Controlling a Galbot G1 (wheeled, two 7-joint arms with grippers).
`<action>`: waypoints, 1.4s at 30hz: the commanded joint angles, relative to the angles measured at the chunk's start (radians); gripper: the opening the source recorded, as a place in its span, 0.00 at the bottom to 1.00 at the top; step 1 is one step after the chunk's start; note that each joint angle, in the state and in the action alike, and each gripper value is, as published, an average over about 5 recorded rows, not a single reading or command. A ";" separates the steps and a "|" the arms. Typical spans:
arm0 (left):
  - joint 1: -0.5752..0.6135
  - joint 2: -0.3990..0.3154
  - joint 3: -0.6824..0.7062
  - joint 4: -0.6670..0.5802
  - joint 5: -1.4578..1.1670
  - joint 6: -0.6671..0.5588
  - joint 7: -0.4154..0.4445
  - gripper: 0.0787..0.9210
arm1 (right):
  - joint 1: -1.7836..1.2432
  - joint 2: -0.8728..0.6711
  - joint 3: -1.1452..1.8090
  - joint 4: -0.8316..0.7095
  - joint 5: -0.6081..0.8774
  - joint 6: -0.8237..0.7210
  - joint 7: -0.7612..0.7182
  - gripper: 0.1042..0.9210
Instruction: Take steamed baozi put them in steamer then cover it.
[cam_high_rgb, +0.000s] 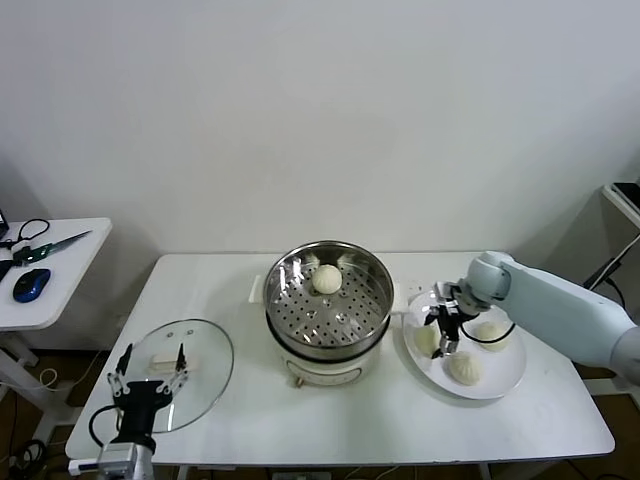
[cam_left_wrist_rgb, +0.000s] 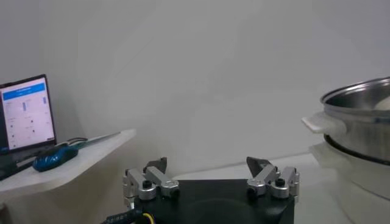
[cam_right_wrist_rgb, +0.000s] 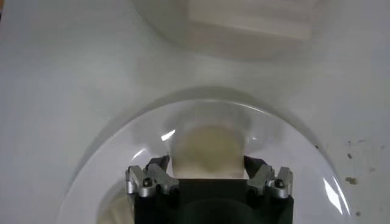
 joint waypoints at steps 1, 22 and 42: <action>0.003 0.001 0.001 -0.002 -0.001 0.000 -0.002 0.88 | -0.002 0.005 0.006 -0.014 0.002 -0.001 -0.002 0.78; 0.021 0.002 0.033 -0.029 -0.008 -0.009 0.001 0.88 | 0.875 0.084 -0.584 0.112 0.602 -0.046 0.006 0.74; 0.030 0.028 0.051 -0.034 -0.010 -0.025 0.011 0.88 | 0.674 0.505 -0.528 0.156 0.744 -0.186 0.216 0.75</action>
